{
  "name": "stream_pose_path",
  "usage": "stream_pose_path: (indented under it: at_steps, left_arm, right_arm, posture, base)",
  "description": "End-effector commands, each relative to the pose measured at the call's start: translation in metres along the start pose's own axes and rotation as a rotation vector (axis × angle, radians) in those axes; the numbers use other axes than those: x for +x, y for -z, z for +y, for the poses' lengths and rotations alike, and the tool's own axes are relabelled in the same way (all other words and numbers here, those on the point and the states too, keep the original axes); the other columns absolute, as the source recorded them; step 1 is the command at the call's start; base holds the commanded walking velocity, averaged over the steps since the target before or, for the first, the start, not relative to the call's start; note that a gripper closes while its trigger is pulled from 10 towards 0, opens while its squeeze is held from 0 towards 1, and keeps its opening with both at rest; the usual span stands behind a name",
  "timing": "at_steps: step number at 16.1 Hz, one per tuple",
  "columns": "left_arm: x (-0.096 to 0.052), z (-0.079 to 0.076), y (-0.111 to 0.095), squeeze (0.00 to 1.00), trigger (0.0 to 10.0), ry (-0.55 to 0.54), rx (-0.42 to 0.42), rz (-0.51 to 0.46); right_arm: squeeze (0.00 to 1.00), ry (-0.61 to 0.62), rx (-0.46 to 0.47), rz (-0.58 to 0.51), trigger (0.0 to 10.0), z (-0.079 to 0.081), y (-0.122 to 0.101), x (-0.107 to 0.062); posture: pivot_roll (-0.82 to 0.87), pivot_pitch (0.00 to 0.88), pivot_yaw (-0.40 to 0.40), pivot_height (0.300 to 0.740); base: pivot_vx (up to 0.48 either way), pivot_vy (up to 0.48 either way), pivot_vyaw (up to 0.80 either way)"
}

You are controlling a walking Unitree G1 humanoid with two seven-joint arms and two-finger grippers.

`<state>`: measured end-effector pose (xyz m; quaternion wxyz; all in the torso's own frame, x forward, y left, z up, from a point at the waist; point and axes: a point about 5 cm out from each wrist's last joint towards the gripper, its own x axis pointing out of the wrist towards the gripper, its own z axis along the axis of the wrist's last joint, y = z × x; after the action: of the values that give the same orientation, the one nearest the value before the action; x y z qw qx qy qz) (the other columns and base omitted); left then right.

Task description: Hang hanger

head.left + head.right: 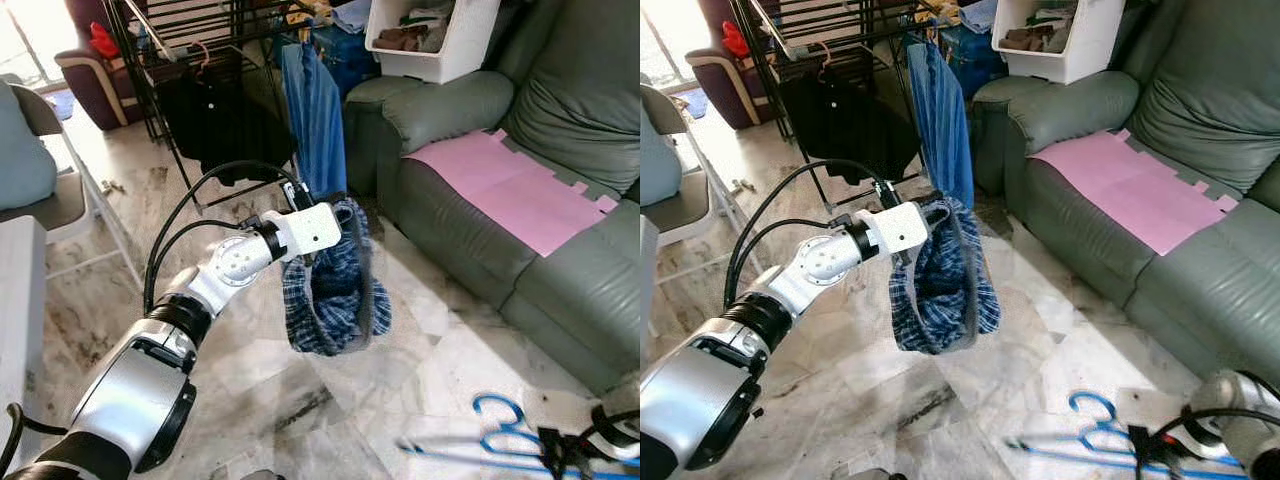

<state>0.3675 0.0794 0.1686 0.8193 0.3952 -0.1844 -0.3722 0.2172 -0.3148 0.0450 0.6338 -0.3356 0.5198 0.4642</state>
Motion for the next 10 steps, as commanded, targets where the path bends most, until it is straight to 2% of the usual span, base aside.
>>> stream_pose_path:
  at_steps: [1, 2, 3, 4, 5, 6, 10]
  left_arm:
    - [-0.003, 0.004, 0.004, 0.00, 10.0, -0.018, 0.002, 0.020]
    - [-0.006, 0.005, 0.009, 0.00, 10.0, -0.036, 0.011, 0.059]
    - [-0.007, 0.006, 0.012, 0.00, 10.0, -0.048, 0.013, 0.076]
    - [-0.013, 0.011, 0.022, 0.00, 10.0, -0.097, 0.001, 0.155]
    - [-0.016, 0.014, 0.029, 0.00, 10.0, -0.115, 0.001, 0.203]
    - [-0.019, 0.014, 0.033, 0.00, 10.0, -0.121, -0.007, 0.233]
    - [-0.019, 0.014, 0.034, 0.00, 10.0, -0.121, 0.012, 0.243]
  right_arm:
    - [0.00, 0.078, -0.011, -0.195, 10.0, -0.011, -0.031, -0.014]
    - [0.00, 0.181, -0.022, -0.380, 10.0, -0.020, -0.058, -0.028]
    - [0.00, 0.203, -0.019, -0.428, 10.0, -0.022, -0.065, -0.032]
    - [0.00, 0.186, -0.055, -0.561, 10.0, -0.016, -0.089, -0.050]
    - [0.00, 0.165, -0.075, -0.618, 10.0, -0.011, -0.101, -0.059]
    - [0.00, 0.149, -0.108, -0.649, 10.0, -0.006, -0.109, -0.067]
    - [0.00, 0.183, -0.108, -0.696, 10.0, -0.009, -0.121, -0.085]
  posture:
    - [-0.17, 0.000, 0.046, 0.740]
    - [-0.17, 0.000, 0.050, 0.740]
    - [-0.17, 0.000, 0.052, 0.740]
    - [-0.18, 0.000, 0.057, 0.740]
    - [-0.18, 0.000, 0.057, 0.740]
    - [-0.18, 0.000, 0.060, 0.740]
    - [-0.18, 0.000, 0.053, 0.740]
  base:
    - [0.000, 0.000, 0.00]
    - [0.000, 0.000, 0.00]
    - [0.000, 0.000, 0.00]
    - [0.000, 0.000, 0.00]
    - [0.000, 0.000, 0.00]
    - [0.000, 0.000, 0.00]
    - [0.000, 0.000, 0.00]
